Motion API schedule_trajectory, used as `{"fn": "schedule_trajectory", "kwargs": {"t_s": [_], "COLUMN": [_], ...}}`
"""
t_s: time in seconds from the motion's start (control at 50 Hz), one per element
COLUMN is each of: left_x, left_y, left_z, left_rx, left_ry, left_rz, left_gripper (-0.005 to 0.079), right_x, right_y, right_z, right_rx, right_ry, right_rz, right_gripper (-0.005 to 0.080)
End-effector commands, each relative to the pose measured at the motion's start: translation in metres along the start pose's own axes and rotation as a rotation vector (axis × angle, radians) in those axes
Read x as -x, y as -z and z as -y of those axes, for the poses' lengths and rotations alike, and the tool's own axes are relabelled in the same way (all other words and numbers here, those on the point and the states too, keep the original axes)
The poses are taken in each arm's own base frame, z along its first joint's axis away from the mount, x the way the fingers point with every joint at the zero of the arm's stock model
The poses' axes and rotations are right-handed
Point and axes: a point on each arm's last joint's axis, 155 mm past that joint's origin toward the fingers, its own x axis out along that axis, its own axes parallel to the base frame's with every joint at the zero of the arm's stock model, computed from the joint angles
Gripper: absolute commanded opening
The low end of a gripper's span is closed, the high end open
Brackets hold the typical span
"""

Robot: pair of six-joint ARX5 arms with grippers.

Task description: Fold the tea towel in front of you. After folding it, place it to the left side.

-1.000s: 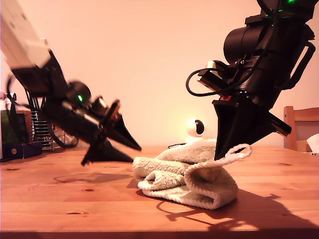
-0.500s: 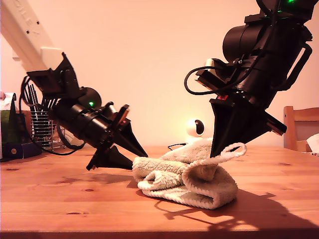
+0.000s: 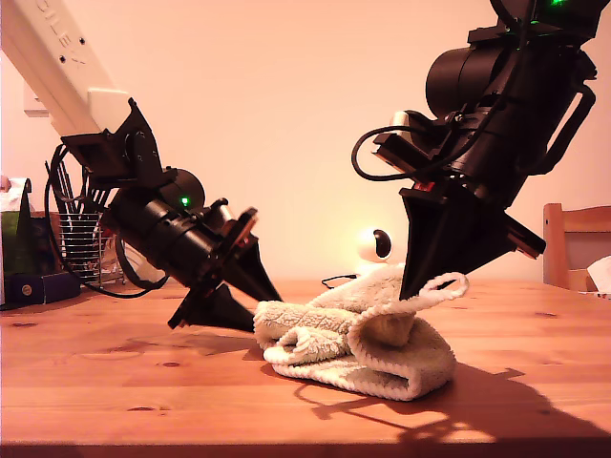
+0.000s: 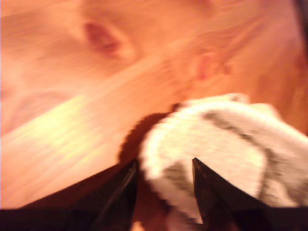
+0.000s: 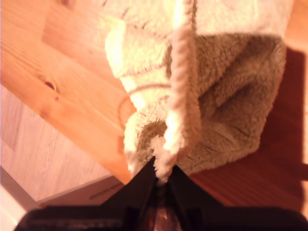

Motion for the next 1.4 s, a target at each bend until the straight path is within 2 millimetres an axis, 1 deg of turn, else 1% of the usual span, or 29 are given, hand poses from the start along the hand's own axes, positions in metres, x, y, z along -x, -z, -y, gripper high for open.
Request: {"fn": "schedule_trajectory", "kwargs": {"t_s": [0.0, 0.06, 0.16, 0.2, 0.28, 0.36, 0.46, 0.56, 0.62, 0.72, 0.88, 1.08, 1.28, 1.38], "left_x": [-0.012, -0.016, -0.021, -0.023, -0.023, -0.019, -0.002, 0.021, 0.034, 0.053, 0.080, 0.115, 0.145, 0.156], "left_y": [0.007, 0.006, 0.004, 0.004, 0.001, -0.001, -0.012, -0.025, -0.033, -0.046, -0.059, -0.075, -0.086, -0.091], "left_z": [0.000, 0.004, 0.011, 0.012, 0.014, 0.017, 0.021, 0.026, 0.032, 0.048, 0.072, 0.095, 0.098, 0.096], "left_rx": [0.003, -0.013, -0.053, -0.084, -0.104, -0.114, -0.112, -0.179, -0.231, -0.293, -0.356, -0.448, -0.492, -0.511], "left_ry": [0.014, 0.018, 0.026, 0.028, 0.030, 0.028, 0.016, -0.042, -0.073, -0.100, -0.137, -0.223, -0.306, -0.330], "left_rz": [-0.024, -0.023, -0.019, -0.017, -0.012, -0.013, 0.010, 0.050, 0.076, 0.122, 0.182, 0.263, 0.324, 0.349], "left_gripper": [0.0256, 0.0197, 0.0022, -0.0029, -0.0019, -0.0019, -0.0019, -0.0019, -0.0019, -0.0019, -0.0019, -0.0019, -0.0019, -0.0020], "right_x": [-0.001, -0.001, -0.001, -0.001, 0.000, 0.001, 0.003, 0.008, 0.013, 0.025, 0.049, 0.083, 0.121, 0.141], "right_y": [-0.002, -0.002, -0.002, -0.002, -0.003, -0.003, -0.002, -0.003, -0.007, -0.025, -0.050, -0.081, -0.116, -0.136], "right_z": [-0.002, -0.002, -0.002, -0.001, 0.002, 0.009, 0.022, 0.033, 0.037, 0.039, 0.036, 0.037, 0.037, 0.033], "right_rx": [0.009, 0.009, 0.009, 0.009, 0.008, 0.023, 0.035, 0.040, 0.054, 0.067, 0.115, 0.174, 0.233, 0.275], "right_ry": [-0.002, -0.002, -0.001, -0.001, 0.012, 0.041, 0.098, 0.148, 0.172, 0.209, 0.259, 0.359, 0.460, 0.501], "right_rz": [0.003, 0.004, 0.003, 0.003, 0.007, 0.009, 0.007, -0.001, 0.006, 0.046, 0.088, 0.159, 0.259, 0.325], "right_gripper": [-0.0013, -0.0013, -0.0013, -0.0013, -0.0013, -0.0013, -0.0013, -0.0013, -0.0013, -0.0013, -0.0013, -0.0013, -0.0013, -0.0013]}}
